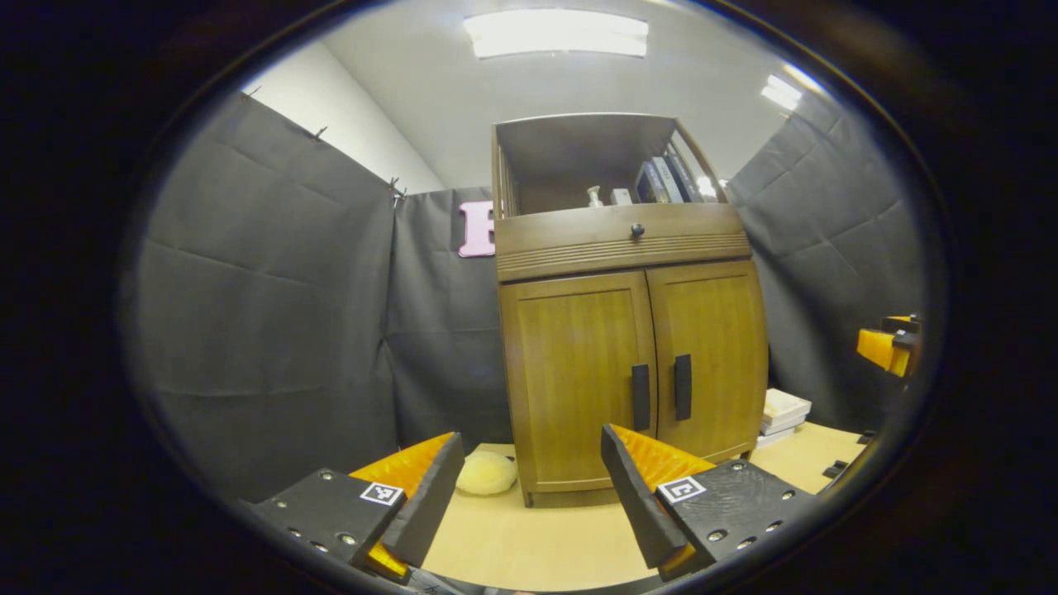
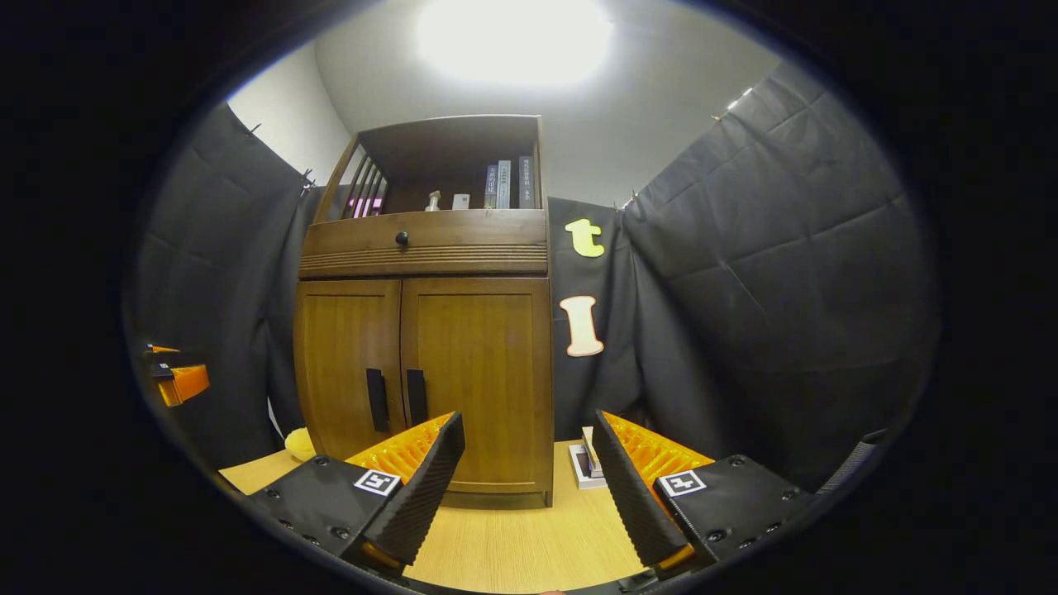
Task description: Open the right door of the double-door shoe cabinet with the right hand, and open the left door with the left hand.
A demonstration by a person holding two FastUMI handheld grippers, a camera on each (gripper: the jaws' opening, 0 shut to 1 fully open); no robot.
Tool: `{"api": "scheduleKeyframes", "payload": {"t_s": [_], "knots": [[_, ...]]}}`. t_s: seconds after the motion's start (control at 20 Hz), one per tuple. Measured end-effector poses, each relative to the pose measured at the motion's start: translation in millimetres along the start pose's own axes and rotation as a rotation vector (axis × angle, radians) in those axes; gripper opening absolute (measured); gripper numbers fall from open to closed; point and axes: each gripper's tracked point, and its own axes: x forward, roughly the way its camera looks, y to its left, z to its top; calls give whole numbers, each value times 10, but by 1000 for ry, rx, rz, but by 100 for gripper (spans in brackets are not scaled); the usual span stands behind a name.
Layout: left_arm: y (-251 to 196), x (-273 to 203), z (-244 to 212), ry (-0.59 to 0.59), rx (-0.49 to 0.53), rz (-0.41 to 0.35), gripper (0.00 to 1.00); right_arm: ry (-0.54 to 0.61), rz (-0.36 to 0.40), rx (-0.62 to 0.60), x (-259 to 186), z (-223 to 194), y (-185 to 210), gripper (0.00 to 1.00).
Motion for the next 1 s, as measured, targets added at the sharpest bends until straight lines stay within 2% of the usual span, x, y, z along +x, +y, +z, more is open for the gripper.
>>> {"api": "scheduleKeyframes", "payload": {"t_s": [0.35, 1.0], "knots": [[42, 13, 0, 6, -4, 8, 96, -9, 23, 7, 116, 21, 149, 97], [230, -30, -8, 4, 13, 74, 95, -5, 103, 12, 765, 16, 564, 97]]}}
